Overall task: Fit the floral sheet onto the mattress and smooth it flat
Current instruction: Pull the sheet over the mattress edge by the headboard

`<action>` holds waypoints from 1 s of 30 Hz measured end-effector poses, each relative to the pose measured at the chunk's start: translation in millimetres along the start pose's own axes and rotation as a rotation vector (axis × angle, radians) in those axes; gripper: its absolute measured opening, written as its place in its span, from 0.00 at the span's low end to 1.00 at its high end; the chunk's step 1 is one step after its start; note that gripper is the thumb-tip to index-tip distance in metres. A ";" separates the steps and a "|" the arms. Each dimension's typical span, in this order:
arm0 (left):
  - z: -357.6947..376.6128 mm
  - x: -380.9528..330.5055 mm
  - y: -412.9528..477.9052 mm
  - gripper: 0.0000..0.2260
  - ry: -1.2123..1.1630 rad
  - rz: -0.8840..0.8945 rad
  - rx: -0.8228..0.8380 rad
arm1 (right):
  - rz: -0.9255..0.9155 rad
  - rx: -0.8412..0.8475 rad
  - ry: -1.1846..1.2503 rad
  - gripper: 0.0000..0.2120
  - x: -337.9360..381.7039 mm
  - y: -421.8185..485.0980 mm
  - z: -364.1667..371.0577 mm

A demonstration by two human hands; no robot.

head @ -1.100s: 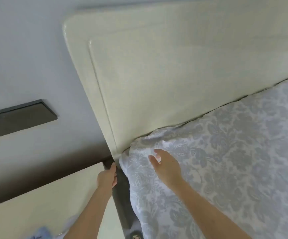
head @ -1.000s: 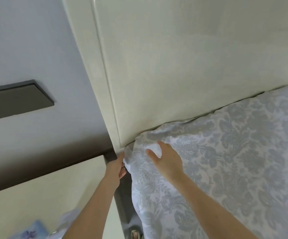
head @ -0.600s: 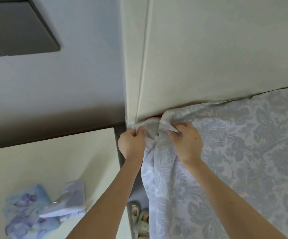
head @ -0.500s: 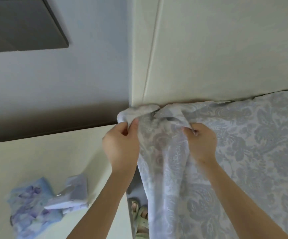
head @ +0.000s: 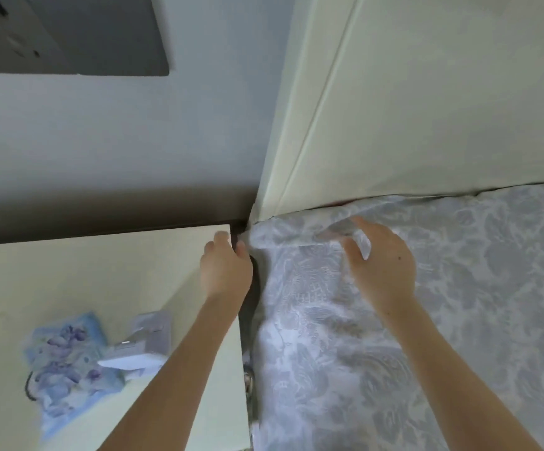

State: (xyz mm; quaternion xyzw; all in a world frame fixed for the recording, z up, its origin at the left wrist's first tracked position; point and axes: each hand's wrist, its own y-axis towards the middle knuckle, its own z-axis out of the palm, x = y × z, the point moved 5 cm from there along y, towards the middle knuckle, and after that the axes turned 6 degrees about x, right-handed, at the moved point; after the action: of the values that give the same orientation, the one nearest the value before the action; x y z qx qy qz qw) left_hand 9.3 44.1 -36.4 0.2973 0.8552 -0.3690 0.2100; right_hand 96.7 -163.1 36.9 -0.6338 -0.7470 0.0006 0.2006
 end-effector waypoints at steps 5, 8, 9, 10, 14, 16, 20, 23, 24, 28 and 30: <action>68.1 -11.9 -12.4 0.18 -0.223 0.078 0.350 | 0.082 -0.086 -0.032 0.16 -25.9 15.1 -5.3; 91.1 -21.1 0.5 0.19 -0.541 -0.151 0.385 | 0.127 -0.054 -0.113 0.18 -51.2 41.6 1.9; 97.1 -21.5 3.9 0.18 -0.681 -0.261 0.387 | 0.145 -0.047 -0.129 0.19 -60.0 52.2 4.7; 101.3 -21.2 6.9 0.17 -0.780 -0.341 0.378 | 0.163 -0.034 -0.132 0.19 -68.0 63.5 7.9; 83.7 -20.3 20.6 0.15 -0.823 -0.280 0.089 | 0.141 -0.027 -0.142 0.18 -82.9 100.4 20.2; 55.8 -25.7 22.7 0.17 -0.777 -0.121 -0.122 | 0.136 -0.097 -0.135 0.17 -83.6 108.6 20.1; 44.2 -17.4 36.1 0.20 -0.666 -0.175 -0.168 | 0.052 -0.250 -0.129 0.21 -81.8 113.2 14.8; 60.5 13.5 47.0 0.19 -0.406 -0.405 -0.055 | 0.006 -0.230 -0.178 0.15 -92.4 115.6 11.6; 60.4 18.2 48.1 0.17 -0.346 -0.376 -0.084 | -0.014 -0.227 -0.187 0.13 -96.1 117.3 9.7; 50.6 -8.6 31.5 0.13 -0.254 0.042 -0.184 | -0.199 -0.246 -0.296 0.08 -96.2 121.4 6.0; 51.7 -26.8 26.9 0.14 -0.264 0.218 -0.169 | -0.312 -0.253 -0.412 0.07 -91.0 121.3 9.0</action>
State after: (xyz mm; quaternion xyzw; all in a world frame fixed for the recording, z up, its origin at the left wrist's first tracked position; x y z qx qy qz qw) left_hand 54.1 10.4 -67.6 0.3185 0.8110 -0.3066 0.3832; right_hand 219.4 -223.3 -29.5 -0.5180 -0.8545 0.0054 -0.0382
